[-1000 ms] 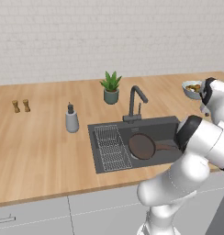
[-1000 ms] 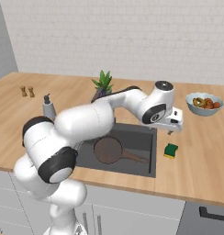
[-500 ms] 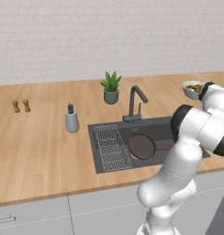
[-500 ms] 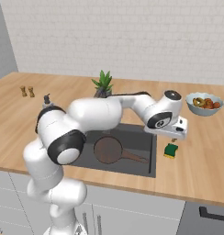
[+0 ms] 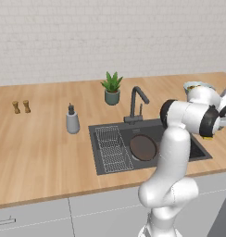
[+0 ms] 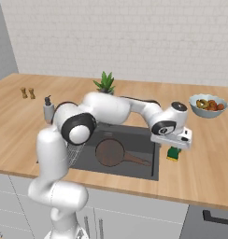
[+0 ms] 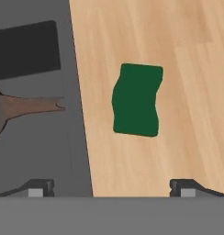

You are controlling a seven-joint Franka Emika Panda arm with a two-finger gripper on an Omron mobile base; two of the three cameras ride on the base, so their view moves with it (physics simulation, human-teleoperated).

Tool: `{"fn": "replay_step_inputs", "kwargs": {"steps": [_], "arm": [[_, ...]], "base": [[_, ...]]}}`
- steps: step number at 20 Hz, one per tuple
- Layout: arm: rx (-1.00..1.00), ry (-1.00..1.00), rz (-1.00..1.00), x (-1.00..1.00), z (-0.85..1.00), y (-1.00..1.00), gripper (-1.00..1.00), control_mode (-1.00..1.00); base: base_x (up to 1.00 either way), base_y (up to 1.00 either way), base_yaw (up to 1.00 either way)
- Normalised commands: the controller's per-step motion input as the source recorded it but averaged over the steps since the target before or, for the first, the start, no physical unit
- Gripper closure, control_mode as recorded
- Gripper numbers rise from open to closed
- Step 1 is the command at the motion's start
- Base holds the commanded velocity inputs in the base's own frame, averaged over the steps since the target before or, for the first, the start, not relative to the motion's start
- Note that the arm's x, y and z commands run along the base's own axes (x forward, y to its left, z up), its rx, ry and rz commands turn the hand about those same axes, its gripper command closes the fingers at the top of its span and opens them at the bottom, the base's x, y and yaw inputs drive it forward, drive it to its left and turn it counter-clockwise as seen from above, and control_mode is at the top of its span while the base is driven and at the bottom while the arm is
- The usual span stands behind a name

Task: Pick the pan and sponge and place them into the sink. Then turn on the water.

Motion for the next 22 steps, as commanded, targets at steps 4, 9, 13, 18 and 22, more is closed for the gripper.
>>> {"fn": "replay_step_inputs", "kwargs": {"steps": [4, 9, 13, 18, 22], "arm": [[0.06, 0.09, 0.01, 0.26, -0.25, -0.18, -1.00, -1.00], [0.02, 0.00, 0.03, 0.18, -0.08, -0.05, -1.00, -1.00], [0.01, 0.00, 0.01, 0.26, -0.19, 0.00, -1.00, -1.00], [0.00, 0.00, 0.00, 0.10, -0.33, 0.00, -1.00, -1.00], [0.00, 0.00, 0.00, 0.01, -0.40, 0.00, -1.00, -1.00]], "base": [[0.00, 0.00, 0.00], [0.00, 0.00, 0.00], [0.00, 0.00, 0.00], [0.00, 0.00, 0.00], [0.00, 0.00, 0.00]]}}
